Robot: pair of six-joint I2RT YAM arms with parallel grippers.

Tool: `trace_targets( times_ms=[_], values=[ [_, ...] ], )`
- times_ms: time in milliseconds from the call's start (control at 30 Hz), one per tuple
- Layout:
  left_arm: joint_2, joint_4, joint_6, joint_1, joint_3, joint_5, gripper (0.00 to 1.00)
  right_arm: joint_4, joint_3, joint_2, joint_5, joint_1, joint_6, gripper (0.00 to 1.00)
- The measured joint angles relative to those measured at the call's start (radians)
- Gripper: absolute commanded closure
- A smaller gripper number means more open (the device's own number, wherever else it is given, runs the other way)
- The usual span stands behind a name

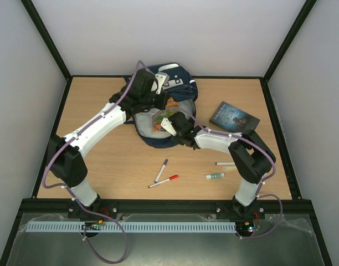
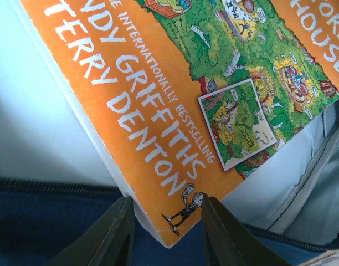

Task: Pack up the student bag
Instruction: Place the book in the student bag.

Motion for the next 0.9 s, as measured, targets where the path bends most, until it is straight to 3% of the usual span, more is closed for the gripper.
trace_targets(
  times_ms=[367, 900],
  values=[
    [0.0, 0.0, 0.0, 0.0, 0.0, 0.006, 0.97, 0.027, 0.047, 0.049, 0.003, 0.0, -0.026, 0.54],
    [0.0, 0.001, -0.004, 0.008, 0.0, 0.019, 0.98, 0.072, 0.048, 0.045, 0.013, 0.048, -0.251, 0.51]
  ],
)
